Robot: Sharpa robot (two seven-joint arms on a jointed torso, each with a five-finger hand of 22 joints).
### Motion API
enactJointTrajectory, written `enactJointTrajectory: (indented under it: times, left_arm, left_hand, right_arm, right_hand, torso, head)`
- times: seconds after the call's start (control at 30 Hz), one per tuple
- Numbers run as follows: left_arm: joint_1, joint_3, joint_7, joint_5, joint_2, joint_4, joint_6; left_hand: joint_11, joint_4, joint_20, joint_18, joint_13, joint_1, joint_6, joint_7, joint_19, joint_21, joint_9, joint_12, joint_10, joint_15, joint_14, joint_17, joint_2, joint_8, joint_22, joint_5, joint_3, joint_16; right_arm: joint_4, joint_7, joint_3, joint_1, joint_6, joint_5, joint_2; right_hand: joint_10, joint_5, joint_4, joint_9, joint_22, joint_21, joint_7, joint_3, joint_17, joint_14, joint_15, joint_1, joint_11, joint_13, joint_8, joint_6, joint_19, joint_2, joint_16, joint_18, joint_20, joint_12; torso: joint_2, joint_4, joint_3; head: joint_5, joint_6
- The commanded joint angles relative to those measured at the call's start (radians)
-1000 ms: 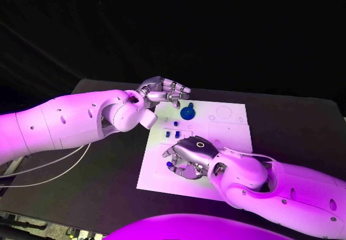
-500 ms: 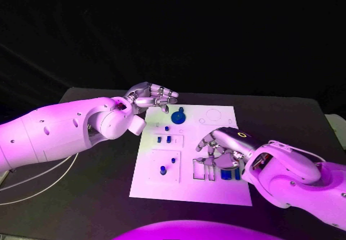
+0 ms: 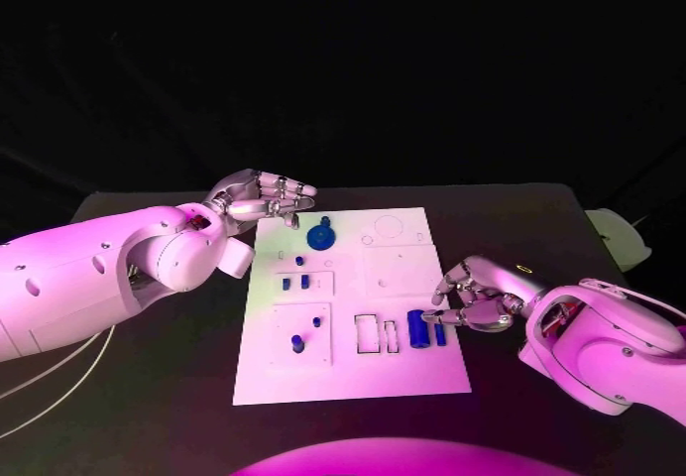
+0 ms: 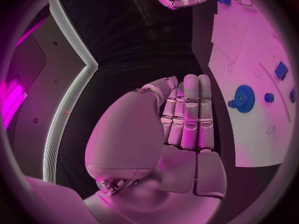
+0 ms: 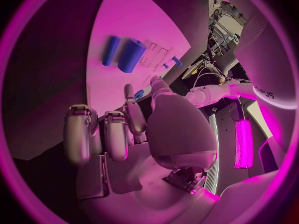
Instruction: Assemble the parts on the task board
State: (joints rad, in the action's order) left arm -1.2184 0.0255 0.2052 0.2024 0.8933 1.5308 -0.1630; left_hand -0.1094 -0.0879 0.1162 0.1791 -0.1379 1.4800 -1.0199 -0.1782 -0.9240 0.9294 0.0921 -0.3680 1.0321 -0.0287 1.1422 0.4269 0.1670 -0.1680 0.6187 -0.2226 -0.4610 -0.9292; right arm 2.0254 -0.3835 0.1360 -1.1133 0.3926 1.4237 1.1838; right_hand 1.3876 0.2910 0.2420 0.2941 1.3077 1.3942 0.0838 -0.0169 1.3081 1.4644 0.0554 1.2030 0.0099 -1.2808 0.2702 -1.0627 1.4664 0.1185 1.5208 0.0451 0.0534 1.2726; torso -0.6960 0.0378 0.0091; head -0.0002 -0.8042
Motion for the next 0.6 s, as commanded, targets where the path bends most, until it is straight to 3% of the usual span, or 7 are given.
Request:
enactJointTrajectory:
  times: [0.03, 0.23, 0.6]
  left_arm:
    - [0.0, 0.001, 0.007, -0.003, 0.0, 0.002, 0.01]
    - [0.0, 0.002, 0.007, -0.003, 0.003, 0.004, 0.011]
    - [0.0, 0.002, 0.006, -0.004, 0.009, 0.007, 0.011]
  left_hand:
    - [0.001, 0.0, 0.004, 0.006, -0.001, -0.001, 0.01, 0.0, 0.006, -0.005, -0.001, -0.006, -0.008, -0.001, -0.009, -0.001, -0.01, -0.004, -0.002, 0.001, 0.007, 0.003]
    - [0.001, 0.0, 0.004, 0.006, -0.001, -0.001, 0.01, 0.0, 0.006, -0.005, -0.001, -0.006, -0.008, -0.001, -0.009, -0.001, -0.01, -0.004, -0.002, 0.001, 0.007, 0.003]
    - [0.001, -0.001, 0.004, 0.006, -0.002, -0.002, 0.01, 0.0, 0.006, -0.006, -0.001, -0.008, -0.008, -0.001, -0.009, -0.002, -0.01, -0.005, -0.002, 0.001, 0.008, 0.004]
  right_arm:
    - [0.006, -0.097, 0.001, 0.014, -0.004, 0.092, 0.001]
    - [-0.003, -0.146, 0.003, 0.041, 0.003, 0.142, -0.024]
    - [-0.039, -0.177, 0.004, 0.067, 0.015, 0.176, -0.083]
  right_hand:
    - [0.008, 0.012, 0.015, 0.01, 0.201, 0.007, 0.0, -0.023, 0.168, 0.088, 0.001, -0.001, -0.001, -0.009, 0.005, 0.009, 0.034, -0.013, 0.006, -0.009, 0.0, 0.009]
    - [0.012, 0.033, 0.047, 0.028, 0.204, 0.009, -0.001, -0.06, 0.174, 0.089, 0.001, -0.007, -0.002, -0.025, 0.012, 0.012, 0.035, -0.017, 0.01, -0.009, 0.0, 0.02]
    - [0.013, 0.045, 0.049, 0.034, 0.204, 0.006, -0.002, -0.071, 0.174, 0.089, 0.002, -0.011, -0.002, -0.029, 0.014, 0.013, 0.034, -0.022, 0.01, -0.009, 0.0, 0.022]
  torso:
    - [0.002, 0.0024, 0.0]
    - [0.0, 0.0006, 0.0003]
    - [0.0, 0.0013, -0.0002]
  head:
    - [-0.009, -0.003]
    - [-0.012, -0.003]
    - [-0.012, -0.009]
